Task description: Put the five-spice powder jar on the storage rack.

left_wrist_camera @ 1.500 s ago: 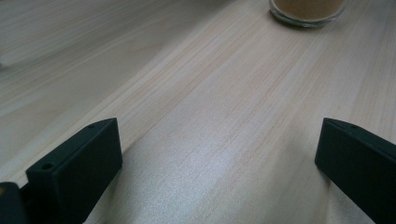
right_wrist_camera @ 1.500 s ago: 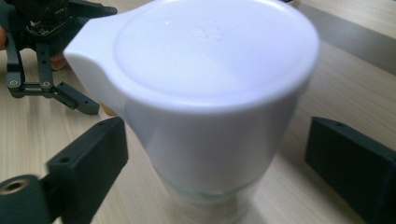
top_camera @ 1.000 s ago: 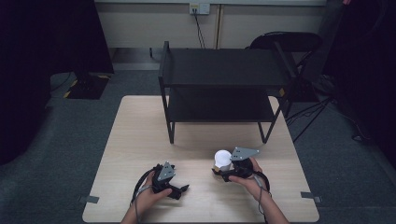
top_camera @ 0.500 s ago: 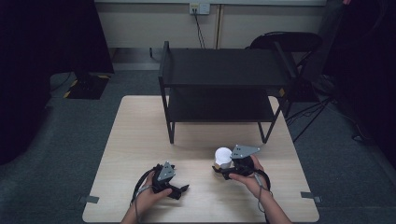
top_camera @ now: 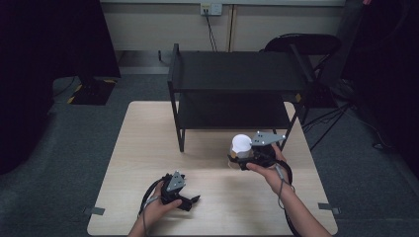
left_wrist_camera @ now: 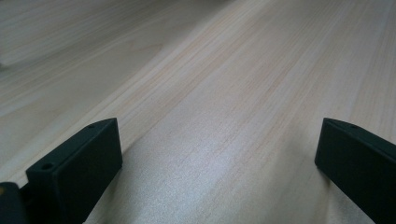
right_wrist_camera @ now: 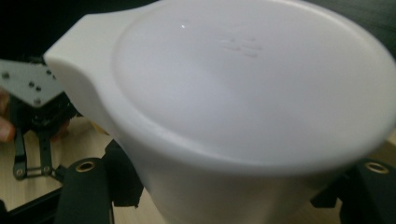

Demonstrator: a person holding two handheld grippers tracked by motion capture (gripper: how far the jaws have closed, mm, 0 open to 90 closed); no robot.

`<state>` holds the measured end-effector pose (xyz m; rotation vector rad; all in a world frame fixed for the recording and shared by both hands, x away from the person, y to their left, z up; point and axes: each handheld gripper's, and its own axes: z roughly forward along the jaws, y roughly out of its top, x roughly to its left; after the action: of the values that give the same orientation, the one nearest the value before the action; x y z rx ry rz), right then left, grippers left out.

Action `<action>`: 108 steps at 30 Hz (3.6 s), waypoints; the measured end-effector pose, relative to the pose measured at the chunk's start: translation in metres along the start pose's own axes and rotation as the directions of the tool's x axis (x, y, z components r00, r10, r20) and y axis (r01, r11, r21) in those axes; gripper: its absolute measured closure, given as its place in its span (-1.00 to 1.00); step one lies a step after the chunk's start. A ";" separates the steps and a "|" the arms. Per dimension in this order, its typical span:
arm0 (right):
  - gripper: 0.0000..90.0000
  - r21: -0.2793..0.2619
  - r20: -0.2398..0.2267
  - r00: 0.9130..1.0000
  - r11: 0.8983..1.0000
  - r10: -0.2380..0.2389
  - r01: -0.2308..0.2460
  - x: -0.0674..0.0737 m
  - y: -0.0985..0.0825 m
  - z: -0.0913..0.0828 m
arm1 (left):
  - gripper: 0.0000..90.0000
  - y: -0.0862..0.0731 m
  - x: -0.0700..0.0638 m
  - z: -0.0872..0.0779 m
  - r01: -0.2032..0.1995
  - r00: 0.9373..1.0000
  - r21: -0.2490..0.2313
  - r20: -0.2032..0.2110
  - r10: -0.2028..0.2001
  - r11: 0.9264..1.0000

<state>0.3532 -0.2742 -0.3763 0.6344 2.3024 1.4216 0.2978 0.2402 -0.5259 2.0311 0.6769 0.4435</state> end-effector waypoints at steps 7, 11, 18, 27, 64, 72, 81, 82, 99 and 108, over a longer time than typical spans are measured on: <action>-0.32 -0.008 0.055 0.998 1.000 0.019 -0.018 -0.006 0.034 -0.005 | -1.00 0.000 0.000 0.000 0.000 1.000 0.000 0.000 0.000 1.000; -0.32 -0.021 0.087 0.996 0.999 0.036 -0.034 -0.010 0.048 -0.006 | -1.00 0.000 0.000 0.000 0.000 1.000 0.000 0.000 0.000 1.000; -0.32 -0.042 0.153 0.984 0.996 0.086 -0.081 -0.021 0.065 -0.003 | -1.00 0.000 0.000 0.000 0.001 1.000 0.000 0.000 -0.001 1.000; -0.32 -0.028 0.221 0.970 0.995 0.101 -0.097 -0.030 0.084 0.012 | -1.00 0.000 0.000 0.000 0.000 1.000 0.000 0.000 0.000 1.000; -0.32 -0.046 0.331 0.938 0.994 0.108 -0.098 -0.028 0.083 0.044 | -1.00 0.000 0.000 0.000 -0.002 1.000 0.000 -0.002 0.002 1.000; -0.33 -0.043 0.336 0.936 0.995 0.103 -0.094 -0.027 0.083 0.044 | -1.00 0.000 0.000 0.000 -0.002 1.000 0.000 -0.002 0.002 1.000; -0.75 -0.046 0.335 0.937 0.995 0.103 -0.093 -0.026 0.082 0.043 | -1.00 0.000 0.000 0.000 -0.001 1.000 0.000 -0.001 0.001 1.000; -0.75 -0.046 0.335 0.937 0.995 0.103 -0.093 -0.026 0.082 0.043 | -1.00 0.000 0.000 0.000 -0.001 1.000 0.000 -0.001 0.001 1.000; -0.97 -0.084 0.344 0.932 0.992 0.119 -0.096 -0.020 0.042 0.013 | -1.00 0.000 0.000 0.000 -0.002 1.000 0.000 -0.001 0.002 1.000; -1.00 -0.103 0.281 0.954 0.991 0.107 -0.081 -0.003 -0.001 -0.025 | -1.00 0.000 0.000 0.000 -0.002 1.000 -0.001 -0.002 0.002 1.000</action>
<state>0.3421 -0.2948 -0.3664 0.8708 1.9963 1.3653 0.2975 0.2400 -0.5260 2.0311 0.6760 0.4469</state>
